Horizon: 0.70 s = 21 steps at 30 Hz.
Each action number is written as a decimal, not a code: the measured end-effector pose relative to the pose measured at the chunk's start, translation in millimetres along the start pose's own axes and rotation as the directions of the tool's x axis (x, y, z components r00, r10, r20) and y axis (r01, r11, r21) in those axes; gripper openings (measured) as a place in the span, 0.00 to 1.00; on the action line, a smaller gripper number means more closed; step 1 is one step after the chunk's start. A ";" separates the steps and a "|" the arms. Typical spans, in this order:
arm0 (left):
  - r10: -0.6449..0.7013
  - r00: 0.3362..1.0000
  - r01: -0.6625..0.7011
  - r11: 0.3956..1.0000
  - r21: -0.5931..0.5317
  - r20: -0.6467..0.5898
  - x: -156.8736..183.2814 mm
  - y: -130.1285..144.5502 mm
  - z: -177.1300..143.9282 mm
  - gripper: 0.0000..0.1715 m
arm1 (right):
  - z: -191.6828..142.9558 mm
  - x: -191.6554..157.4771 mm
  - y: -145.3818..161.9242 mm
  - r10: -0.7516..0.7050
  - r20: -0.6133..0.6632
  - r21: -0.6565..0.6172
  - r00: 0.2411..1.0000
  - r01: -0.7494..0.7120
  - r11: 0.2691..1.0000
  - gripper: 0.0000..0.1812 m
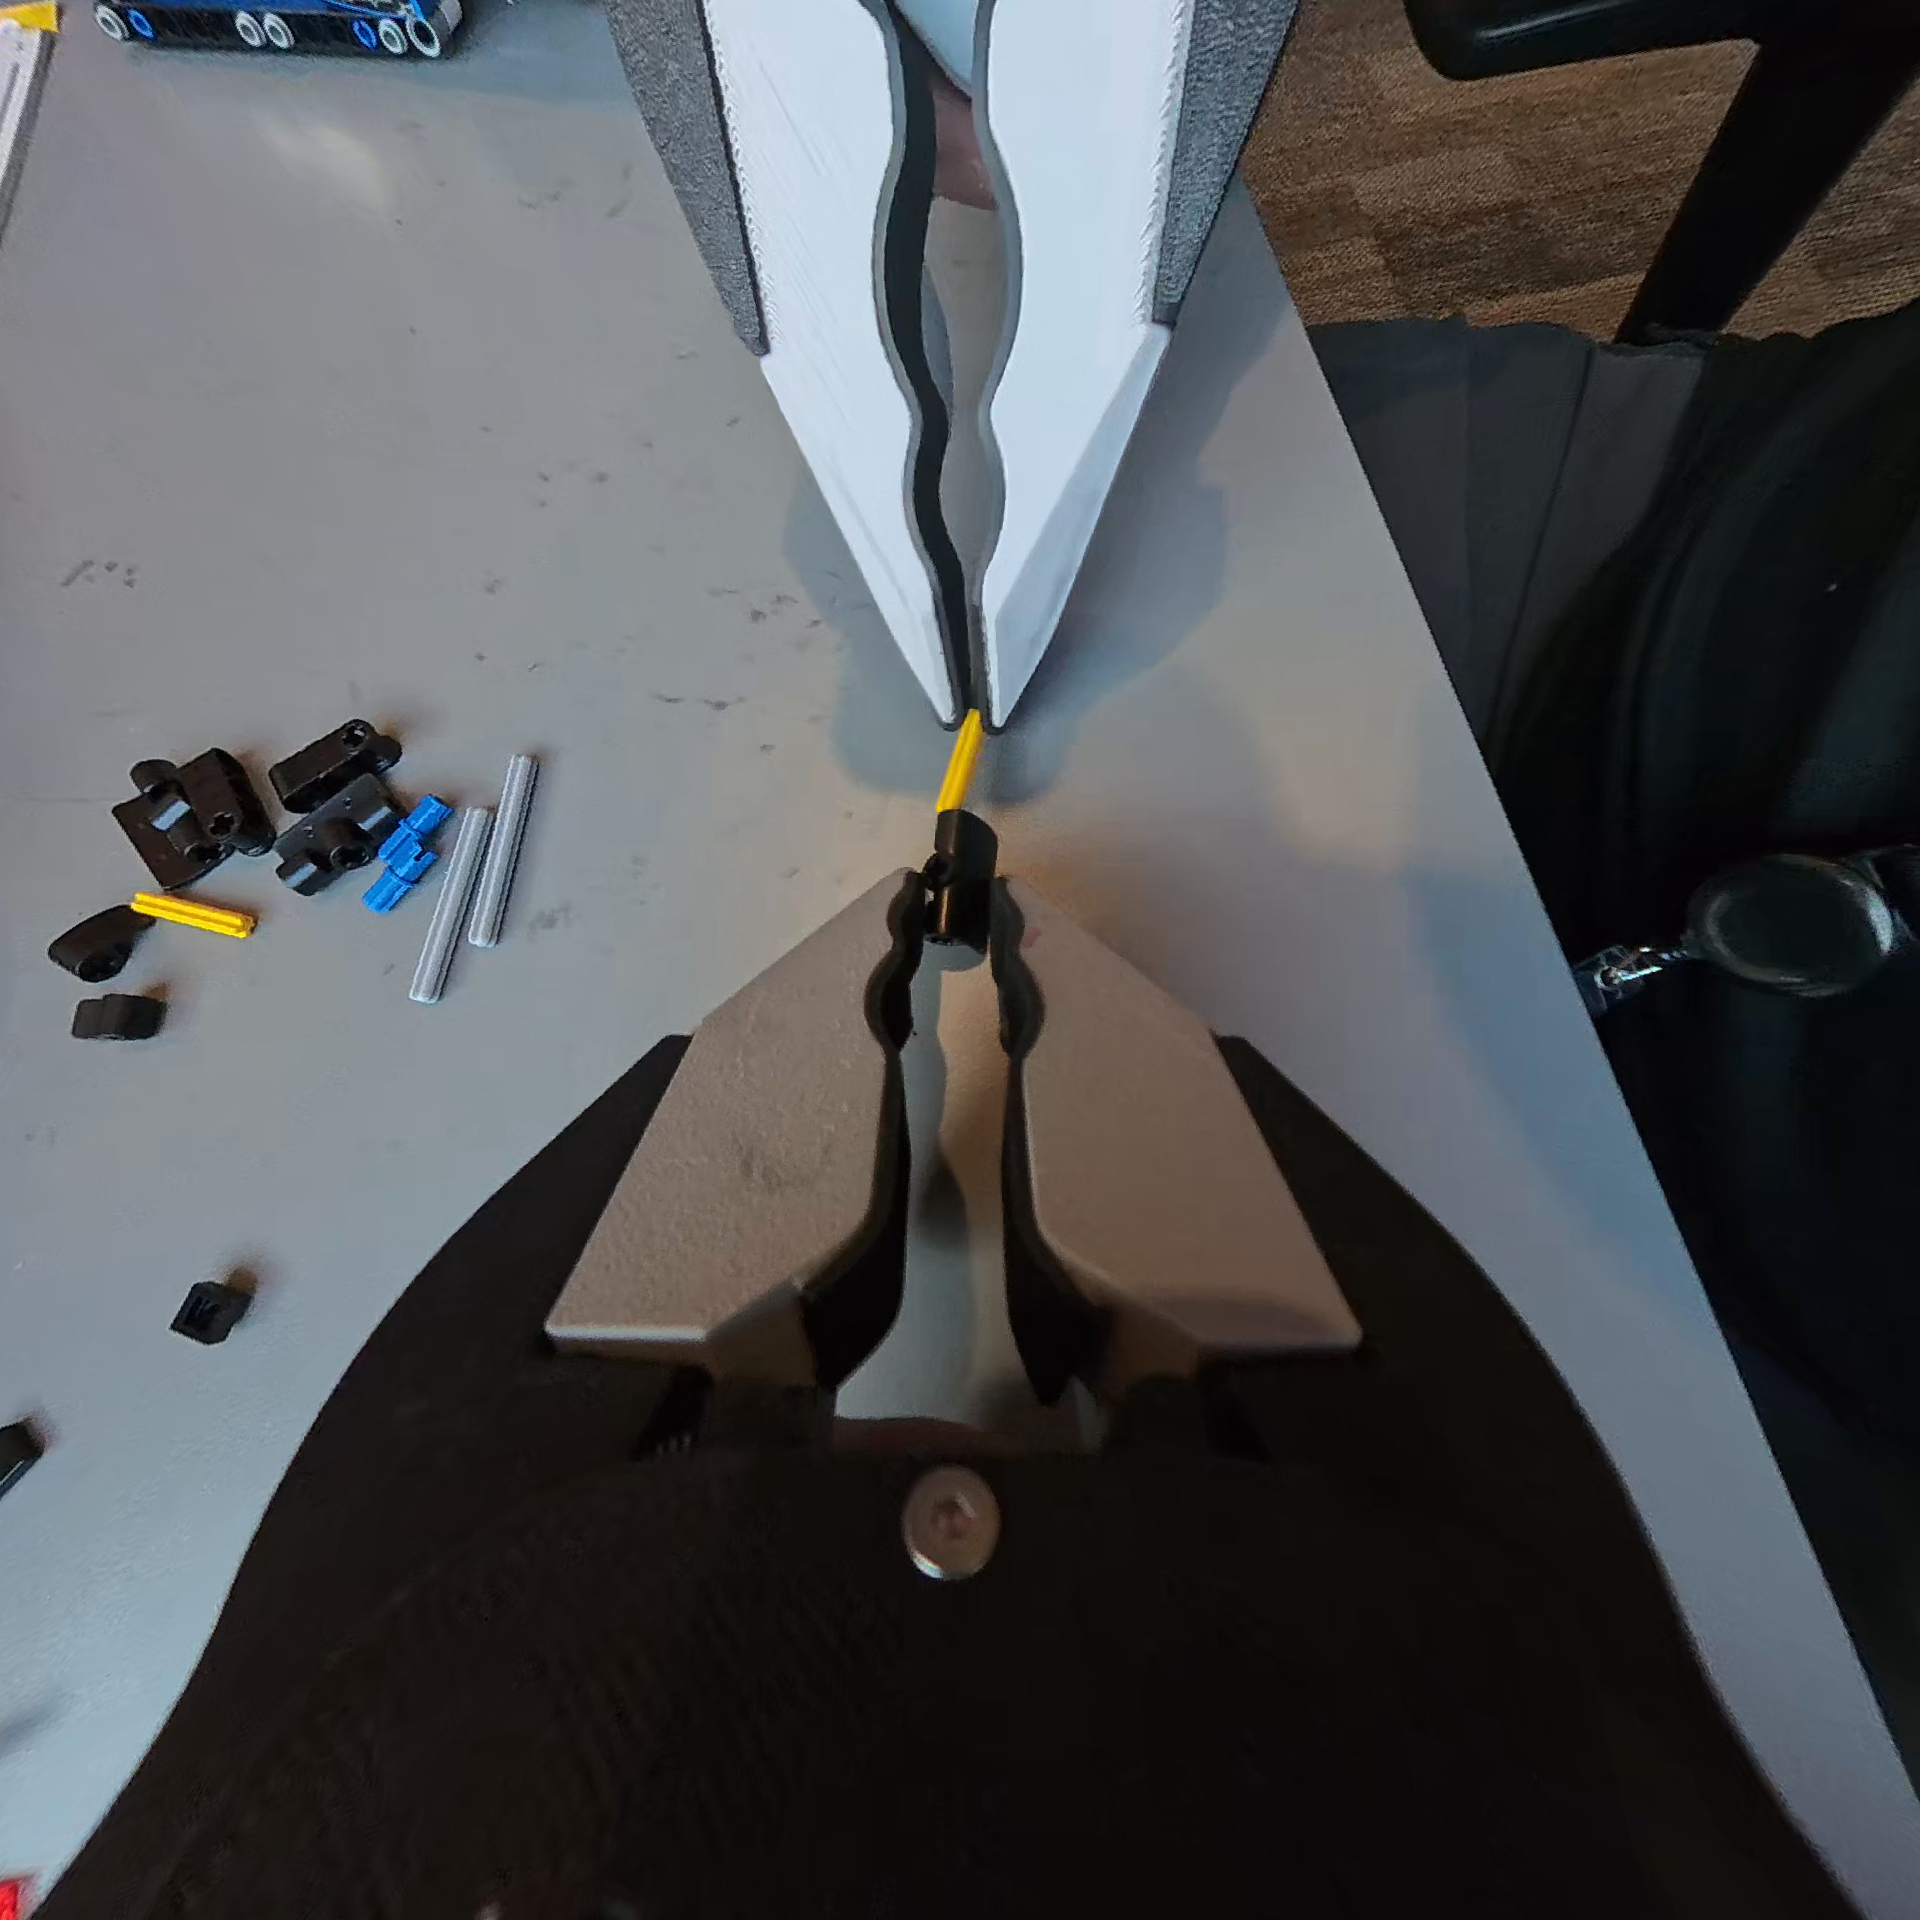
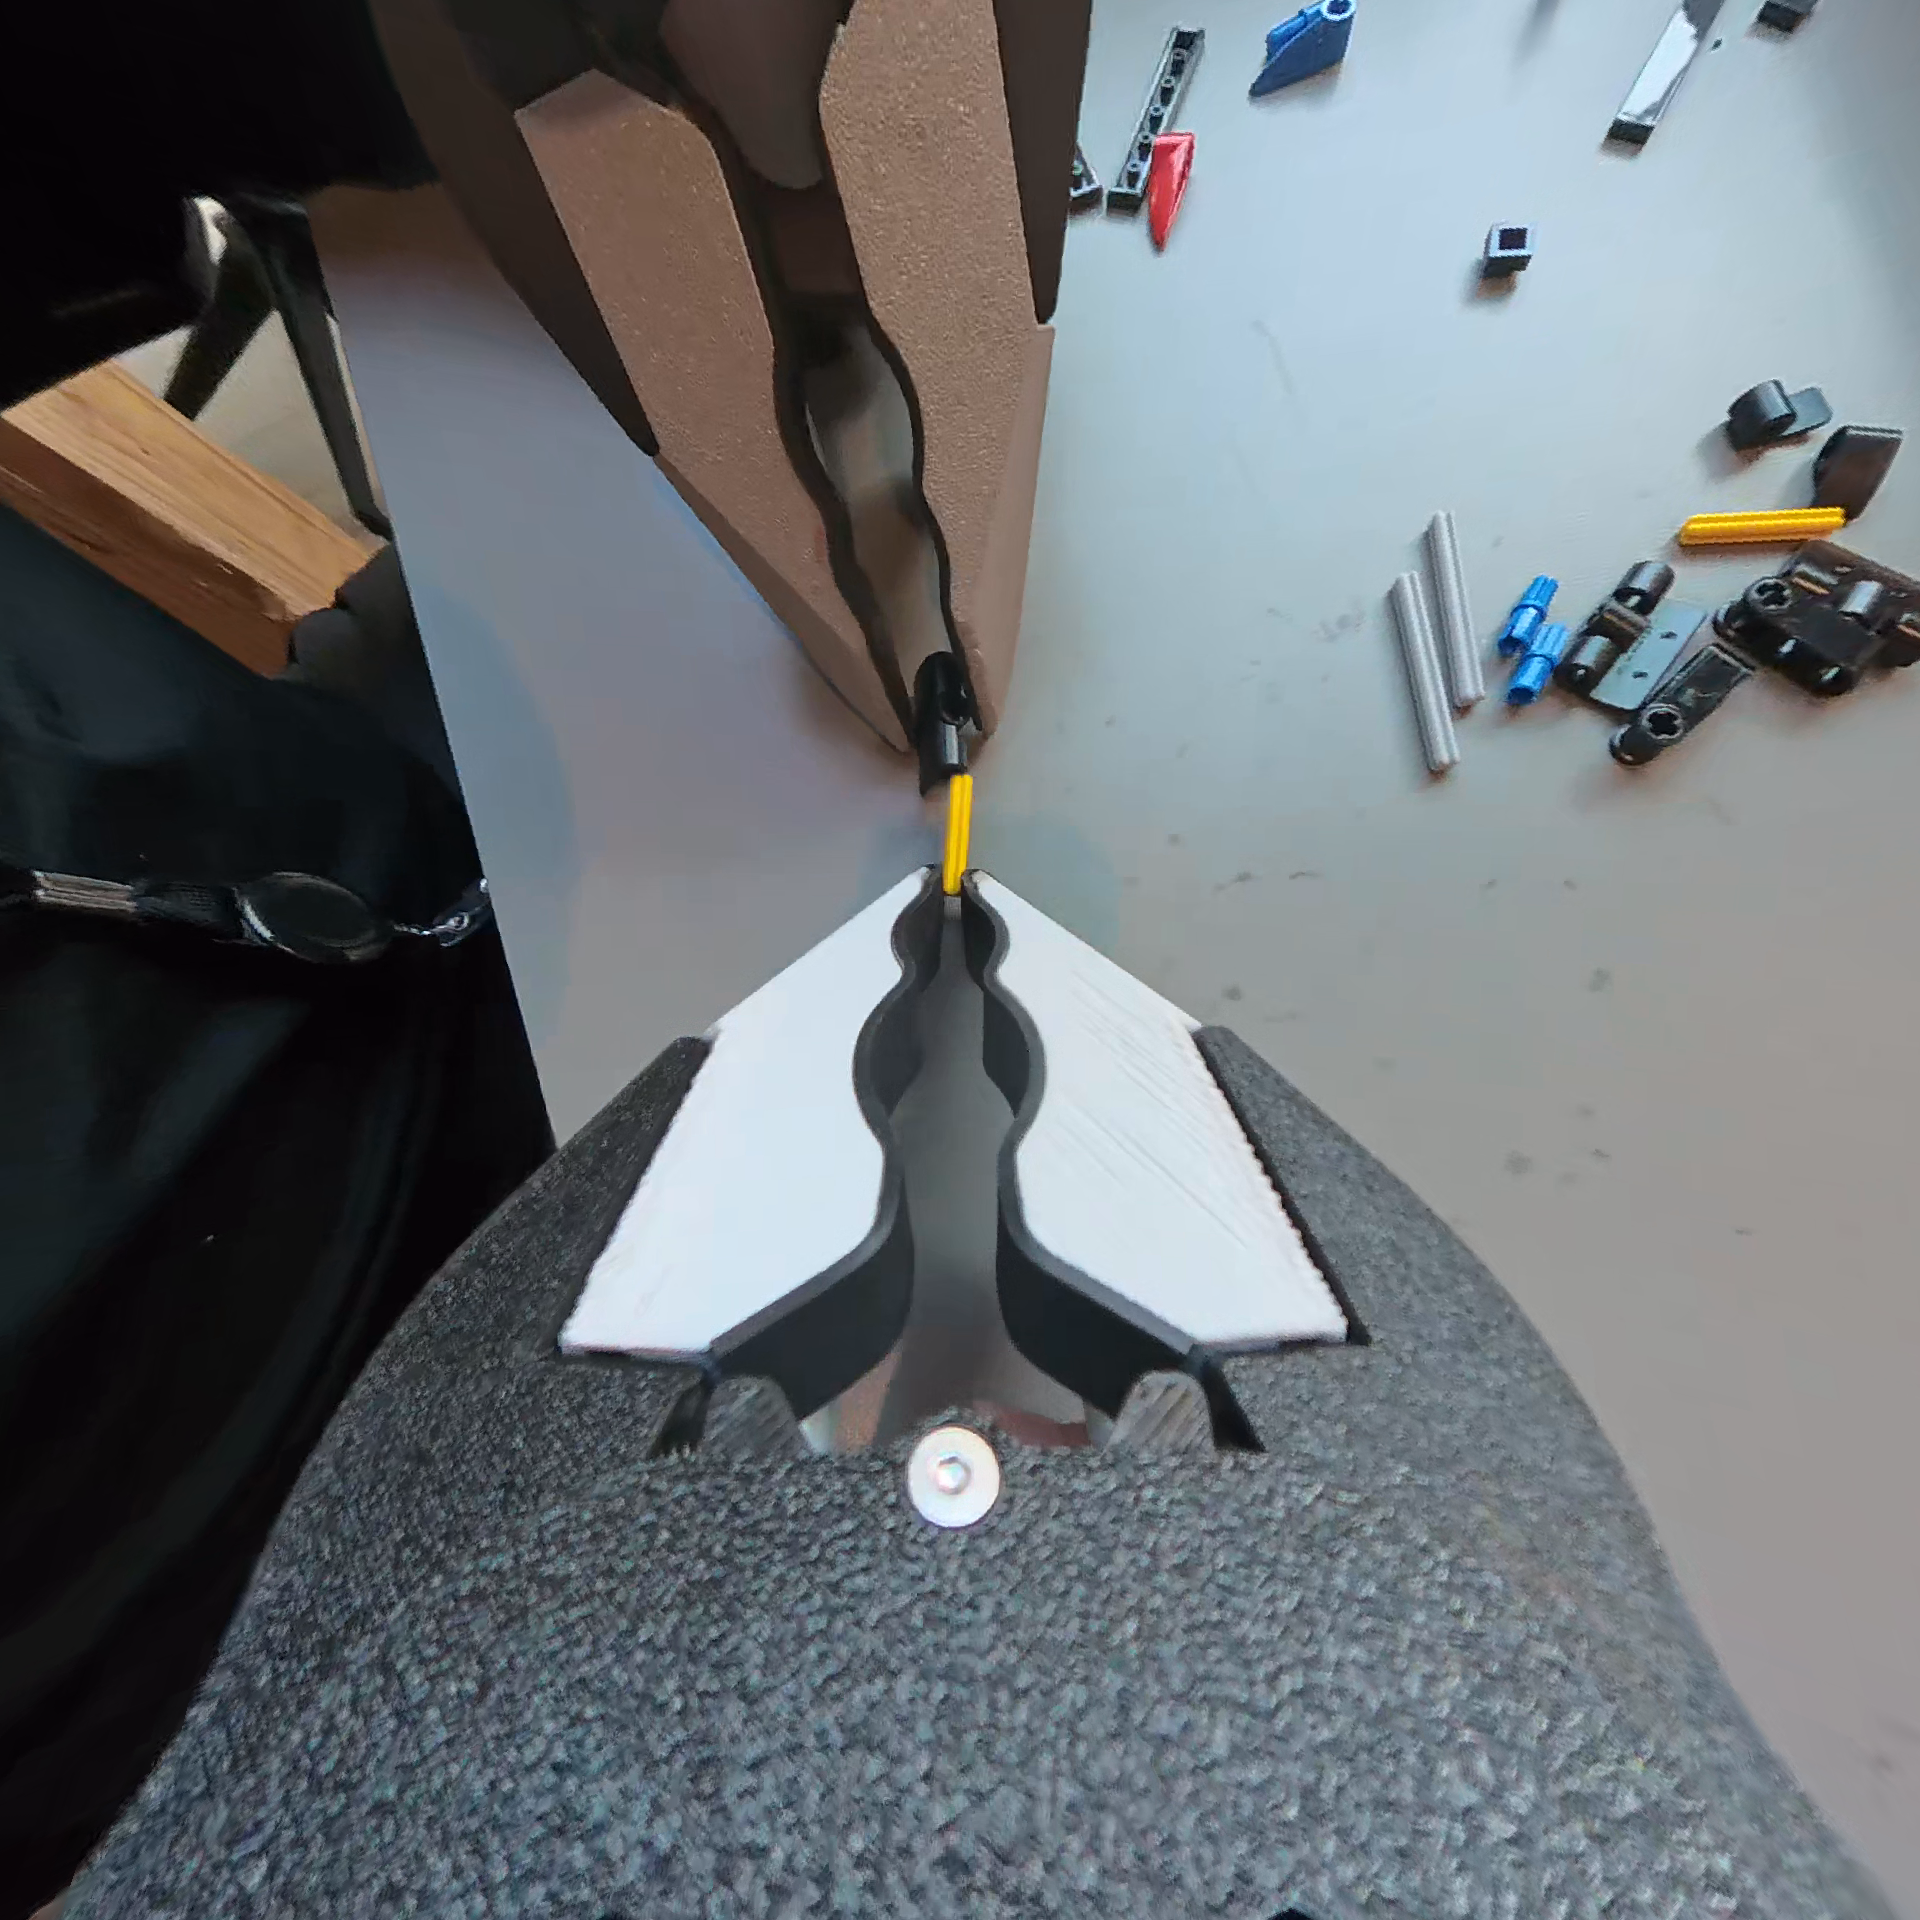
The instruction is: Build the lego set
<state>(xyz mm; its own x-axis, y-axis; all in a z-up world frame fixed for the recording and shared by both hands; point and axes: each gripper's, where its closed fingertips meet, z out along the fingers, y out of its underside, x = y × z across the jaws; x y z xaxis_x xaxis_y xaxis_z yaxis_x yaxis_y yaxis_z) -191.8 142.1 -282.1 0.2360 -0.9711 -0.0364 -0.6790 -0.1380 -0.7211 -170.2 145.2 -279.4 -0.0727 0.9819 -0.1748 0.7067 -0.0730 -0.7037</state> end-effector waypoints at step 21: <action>-0.096 0.995 0.095 0.995 -0.005 -0.028 0.2 0.5 -1.1 0.14 | -8.1 8.8 -1.8 -0.196 -0.166 -0.011 0.966 0.197 0.980 0.01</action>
<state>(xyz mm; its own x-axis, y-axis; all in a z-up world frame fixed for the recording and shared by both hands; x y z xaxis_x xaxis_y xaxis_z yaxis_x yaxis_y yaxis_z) -192.9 141.5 -281.7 0.2803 -0.9585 0.0520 -0.6568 -0.2310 -0.7179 -166.4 155.5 -274.1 -0.0921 0.9923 0.0833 0.6864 0.1239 -0.7166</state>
